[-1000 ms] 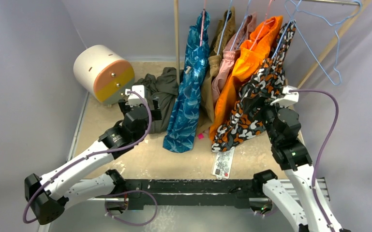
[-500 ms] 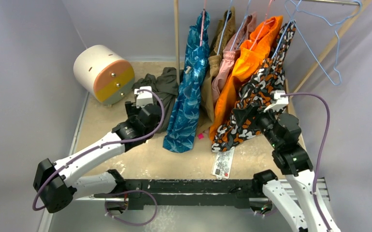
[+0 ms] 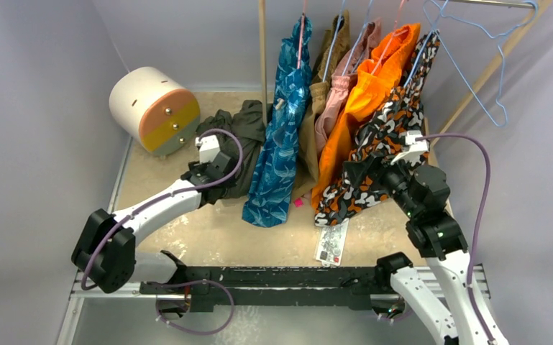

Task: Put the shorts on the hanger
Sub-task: Adjust the shorts at the center of the board.

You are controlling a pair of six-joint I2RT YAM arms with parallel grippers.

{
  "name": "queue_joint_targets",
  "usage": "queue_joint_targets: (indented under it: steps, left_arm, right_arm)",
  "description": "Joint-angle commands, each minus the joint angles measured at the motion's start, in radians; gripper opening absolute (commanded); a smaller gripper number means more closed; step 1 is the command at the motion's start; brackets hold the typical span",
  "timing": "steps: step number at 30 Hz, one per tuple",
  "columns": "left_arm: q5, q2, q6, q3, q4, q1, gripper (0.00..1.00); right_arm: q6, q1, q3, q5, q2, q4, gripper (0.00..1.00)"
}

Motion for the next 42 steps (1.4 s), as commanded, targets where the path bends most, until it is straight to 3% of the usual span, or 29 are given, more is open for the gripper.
queue_joint_targets:
  steps: [1, 8, 11, 14, 15, 24, 33, 42]
  left_arm:
    - [0.125, 0.002, -0.109, -0.033, 0.072, 0.027, 0.69]
    - [0.207, 0.161, -0.090, 0.027, 0.091, 0.027, 0.59]
    - [0.225, 0.169, -0.087, 0.012, 0.116, 0.027, 0.41]
    - [0.264, 0.145, -0.064, 0.010, 0.145, 0.028, 0.04]
    - [0.278, 0.121, -0.060, 0.012, 0.149, 0.028, 0.00]
    - [0.358, -0.179, 0.010, 0.105, 0.183, 0.027, 0.00]
    - [0.328, -0.238, 0.070, 0.311, 0.056, 0.027, 0.00]
    - [0.380, -0.302, 0.112, 0.616, -0.063, 0.027, 0.00]
  right_arm:
    - [-0.045, -0.003, 0.066, -0.021, -0.018, 0.001, 0.90]
    - [-0.111, -0.003, 0.173, -0.116, -0.009, -0.025, 0.90]
    - [-0.140, -0.003, 0.231, -0.149, -0.004, -0.046, 0.91]
    - [-0.161, -0.003, 0.264, -0.163, -0.012, -0.053, 0.91]
    - [-0.171, -0.003, 0.273, -0.166, -0.015, -0.054, 0.91]
    - [-0.193, -0.003, 0.273, -0.164, -0.027, -0.031, 0.92]
    - [-0.197, -0.003, 0.295, -0.176, -0.020, -0.014, 0.93]
    - [-0.227, -0.003, 0.349, -0.247, 0.026, -0.020, 0.93]
